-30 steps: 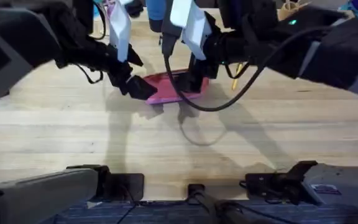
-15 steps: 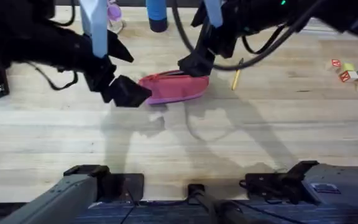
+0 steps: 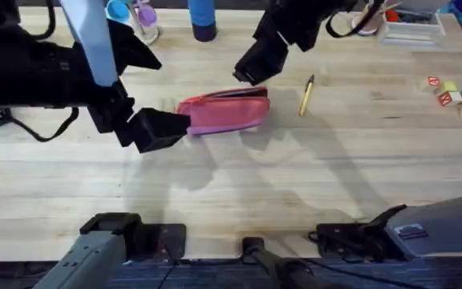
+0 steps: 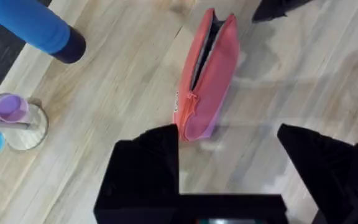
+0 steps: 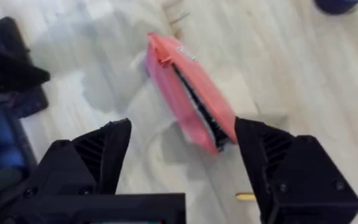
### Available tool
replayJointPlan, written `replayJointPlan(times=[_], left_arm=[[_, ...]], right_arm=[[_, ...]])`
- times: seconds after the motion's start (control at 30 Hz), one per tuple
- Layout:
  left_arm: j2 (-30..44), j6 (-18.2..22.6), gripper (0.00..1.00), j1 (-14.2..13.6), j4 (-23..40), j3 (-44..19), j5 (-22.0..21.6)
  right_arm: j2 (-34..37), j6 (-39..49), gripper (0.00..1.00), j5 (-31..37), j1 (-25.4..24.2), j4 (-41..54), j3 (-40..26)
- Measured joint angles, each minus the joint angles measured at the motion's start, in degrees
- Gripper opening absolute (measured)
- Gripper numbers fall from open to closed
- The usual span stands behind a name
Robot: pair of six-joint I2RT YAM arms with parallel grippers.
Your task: Unzip the bag, pick up the pens from the table one at a time and place them inside, then zip the bag closed.
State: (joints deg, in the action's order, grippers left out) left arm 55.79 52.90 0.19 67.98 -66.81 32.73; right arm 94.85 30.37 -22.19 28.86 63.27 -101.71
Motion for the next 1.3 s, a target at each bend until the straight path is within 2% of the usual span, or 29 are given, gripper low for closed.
replayJointPlan(times=[0.17,0.8,0.83,1.0,1.03,1.1,1.17,1.3], left_arm=[[0.04,0.00,0.993,0.00,0.01,0.00,-0.65],[0.04,0.00,0.993,0.00,0.01,0.00,-0.87],[0.04,0.00,0.993,0.00,0.01,0.00,-0.87],[0.04,0.00,0.993,0.00,0.01,0.00,-0.87],[0.04,0.00,0.993,0.00,0.01,0.00,-0.87],[0.04,0.00,0.993,0.00,0.01,0.00,-0.87],[0.04,0.00,0.993,0.00,0.01,0.00,-0.87],[0.04,0.00,0.994,0.00,0.01,0.00,-0.87]], right_arm=[[3.91,0.07,0.994,-0.90,0.00,6.18,-5.50],[4.22,0.20,0.995,4.29,0.00,9.29,-6.10],[4.22,0.57,0.974,4.39,0.00,9.22,-6.10],[4.22,4.32,0.350,4.61,0.00,9.20,-6.10],[4.22,5.52,0.239,4.62,0.00,9.20,-6.10],[4.22,8.08,0.082,4.65,0.03,9.20,-6.10],[4.20,10.92,0.036,4.63,0.07,9.20,-6.10],[4.22,16.42,0.032,4.63,0.22,9.20,-6.12]])
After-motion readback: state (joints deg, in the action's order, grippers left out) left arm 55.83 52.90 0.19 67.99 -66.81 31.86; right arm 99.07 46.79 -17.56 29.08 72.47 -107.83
